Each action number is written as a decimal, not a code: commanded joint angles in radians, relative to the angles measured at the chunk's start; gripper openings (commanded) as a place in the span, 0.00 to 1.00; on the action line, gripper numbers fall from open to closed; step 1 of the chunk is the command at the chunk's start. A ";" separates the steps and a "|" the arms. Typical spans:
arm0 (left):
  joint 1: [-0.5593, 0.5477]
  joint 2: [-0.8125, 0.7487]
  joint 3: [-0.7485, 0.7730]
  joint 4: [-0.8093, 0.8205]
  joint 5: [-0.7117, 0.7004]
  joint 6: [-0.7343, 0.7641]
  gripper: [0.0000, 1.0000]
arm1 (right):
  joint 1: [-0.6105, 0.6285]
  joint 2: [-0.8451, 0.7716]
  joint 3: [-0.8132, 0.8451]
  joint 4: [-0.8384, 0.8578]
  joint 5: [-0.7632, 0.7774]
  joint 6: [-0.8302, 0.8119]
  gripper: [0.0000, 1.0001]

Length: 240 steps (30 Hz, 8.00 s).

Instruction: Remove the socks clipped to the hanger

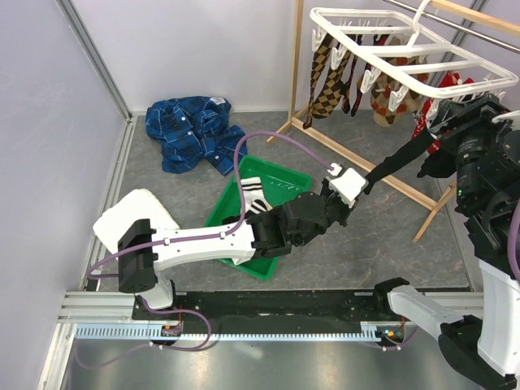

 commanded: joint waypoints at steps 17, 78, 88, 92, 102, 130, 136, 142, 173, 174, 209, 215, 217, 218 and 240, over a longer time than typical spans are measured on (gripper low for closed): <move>-0.003 -0.058 -0.104 0.115 -0.128 0.029 0.02 | 0.004 0.028 0.086 -0.102 -0.030 0.031 0.56; -0.005 -0.015 -0.113 0.165 -0.028 0.057 0.02 | 0.004 0.135 0.266 -0.201 0.017 -0.023 0.68; -0.002 -0.004 -0.089 0.138 -0.043 0.048 0.02 | 0.004 0.143 0.287 -0.223 0.028 -0.040 0.68; -0.003 -0.015 -0.102 0.147 -0.034 0.038 0.02 | 0.002 0.138 0.268 -0.229 0.071 -0.052 0.66; -0.003 -0.029 -0.116 0.153 -0.017 0.025 0.02 | 0.004 0.103 0.156 -0.220 0.056 -0.050 0.60; -0.003 -0.013 -0.112 0.188 0.040 0.046 0.02 | 0.002 0.121 -0.079 0.128 0.168 -0.116 0.54; -0.003 -0.007 -0.107 0.187 0.041 0.032 0.02 | 0.002 0.127 -0.103 0.182 0.160 -0.152 0.52; -0.003 0.007 -0.098 0.178 0.043 0.028 0.02 | 0.002 0.121 -0.108 0.208 0.177 -0.169 0.46; 0.012 -0.001 -0.096 0.135 0.023 -0.060 0.02 | 0.001 0.066 -0.177 0.324 0.136 -0.198 0.00; 0.012 0.001 -0.095 0.133 0.024 -0.060 0.02 | 0.002 0.060 -0.186 0.324 0.130 -0.198 0.00; 0.028 -0.023 -0.121 0.132 0.038 -0.109 0.02 | 0.002 0.017 -0.241 0.361 0.050 -0.127 0.00; 0.032 -0.064 -0.165 0.101 -0.014 -0.117 0.02 | 0.002 0.005 -0.250 0.335 -0.016 -0.141 0.06; 0.043 -0.091 -0.193 0.089 -0.037 -0.139 0.02 | 0.001 -0.014 -0.261 0.334 -0.029 -0.143 0.27; 0.064 -0.126 -0.222 0.064 -0.045 -0.158 0.02 | 0.002 -0.020 -0.270 0.334 -0.036 -0.147 0.41; 0.474 -0.420 -0.411 -0.487 0.152 -0.452 0.02 | 0.002 -0.444 -0.654 0.102 -0.415 -0.041 0.98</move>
